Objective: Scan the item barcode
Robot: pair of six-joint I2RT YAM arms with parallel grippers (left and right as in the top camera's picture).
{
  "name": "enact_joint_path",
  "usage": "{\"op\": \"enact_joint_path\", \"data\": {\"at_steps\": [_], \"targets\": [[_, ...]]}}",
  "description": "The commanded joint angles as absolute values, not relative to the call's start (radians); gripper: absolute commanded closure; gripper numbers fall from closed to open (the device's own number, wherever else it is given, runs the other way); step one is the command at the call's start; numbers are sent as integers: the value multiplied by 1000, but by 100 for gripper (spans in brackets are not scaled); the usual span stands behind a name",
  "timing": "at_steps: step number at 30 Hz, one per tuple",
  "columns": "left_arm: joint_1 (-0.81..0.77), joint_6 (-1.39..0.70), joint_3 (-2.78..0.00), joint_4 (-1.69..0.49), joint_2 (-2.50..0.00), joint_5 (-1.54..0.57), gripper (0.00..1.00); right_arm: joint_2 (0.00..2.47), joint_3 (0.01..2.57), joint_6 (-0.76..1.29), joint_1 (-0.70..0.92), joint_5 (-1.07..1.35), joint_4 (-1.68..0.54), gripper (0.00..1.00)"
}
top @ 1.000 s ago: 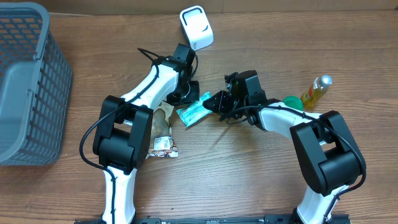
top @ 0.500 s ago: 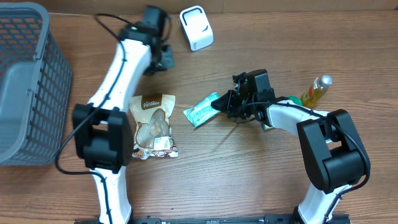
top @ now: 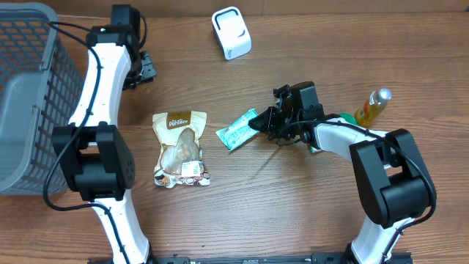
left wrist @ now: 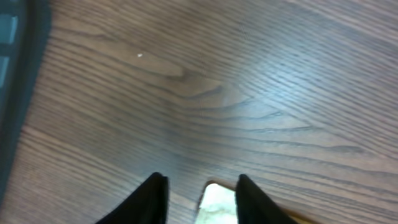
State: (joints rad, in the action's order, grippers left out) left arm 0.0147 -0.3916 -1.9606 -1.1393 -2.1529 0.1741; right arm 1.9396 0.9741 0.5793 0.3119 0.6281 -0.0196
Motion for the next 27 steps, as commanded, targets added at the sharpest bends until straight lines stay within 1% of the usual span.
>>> {"op": "enact_joint_path", "data": {"at_steps": [1,2,3,19,24,25,27], "targets": [[20,-393,-1968,-1163,-2131,190,47,1943,970,567,311,630,-17,96],[20,-393,-1968,-1169,-2132,190,30,1943,970,567,311,630,-17,96],[20,-393,-1968,-1178,-2131,190,0,1943,970,567,311,630,-16,96],[19,-393,-1968,-1176,-2131,191,1,1943,970,526,309,637,-11,96],[19,-393,-1968,-1176,-2131,190,1,1921,1008,485,284,802,11,96],[19,-393,-1968,-1176,-2132,191,0,1906,1028,455,277,815,-5,96],[19,-393,-1968,-1176,-2131,191,0,1846,1137,362,252,817,-150,96]]}}
